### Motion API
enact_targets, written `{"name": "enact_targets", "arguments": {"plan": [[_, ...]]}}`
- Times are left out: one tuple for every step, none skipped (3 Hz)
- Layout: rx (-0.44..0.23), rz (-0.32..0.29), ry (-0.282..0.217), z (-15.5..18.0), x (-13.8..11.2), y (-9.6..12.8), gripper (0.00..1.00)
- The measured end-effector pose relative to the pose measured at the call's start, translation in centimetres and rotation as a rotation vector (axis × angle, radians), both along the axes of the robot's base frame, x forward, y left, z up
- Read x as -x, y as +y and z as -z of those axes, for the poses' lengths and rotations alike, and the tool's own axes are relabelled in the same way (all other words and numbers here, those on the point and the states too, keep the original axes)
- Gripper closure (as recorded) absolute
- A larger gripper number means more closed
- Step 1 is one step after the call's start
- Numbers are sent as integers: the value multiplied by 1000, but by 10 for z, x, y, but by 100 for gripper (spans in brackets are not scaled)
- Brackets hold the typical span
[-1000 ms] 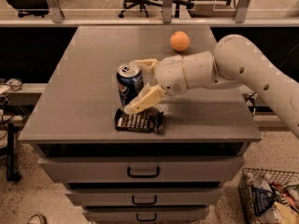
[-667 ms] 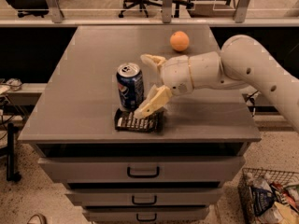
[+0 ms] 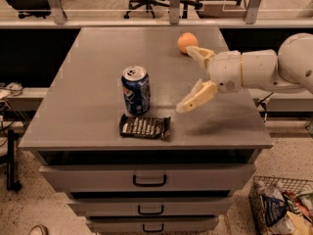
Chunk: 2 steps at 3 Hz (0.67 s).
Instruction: Move pepsi can near rxbar chocolate
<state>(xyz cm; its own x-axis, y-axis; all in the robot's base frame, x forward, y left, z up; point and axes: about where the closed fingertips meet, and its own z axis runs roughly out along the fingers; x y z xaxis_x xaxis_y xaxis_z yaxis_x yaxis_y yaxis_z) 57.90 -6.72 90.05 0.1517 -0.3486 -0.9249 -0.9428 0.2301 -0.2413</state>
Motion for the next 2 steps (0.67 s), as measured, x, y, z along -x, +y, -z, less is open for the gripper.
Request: {"name": "enact_targets", "arguments": {"plan": [[-6,150,-63,-24,-24,-69,0],[-11,168,-78,-31,-28,-77,0]]}}
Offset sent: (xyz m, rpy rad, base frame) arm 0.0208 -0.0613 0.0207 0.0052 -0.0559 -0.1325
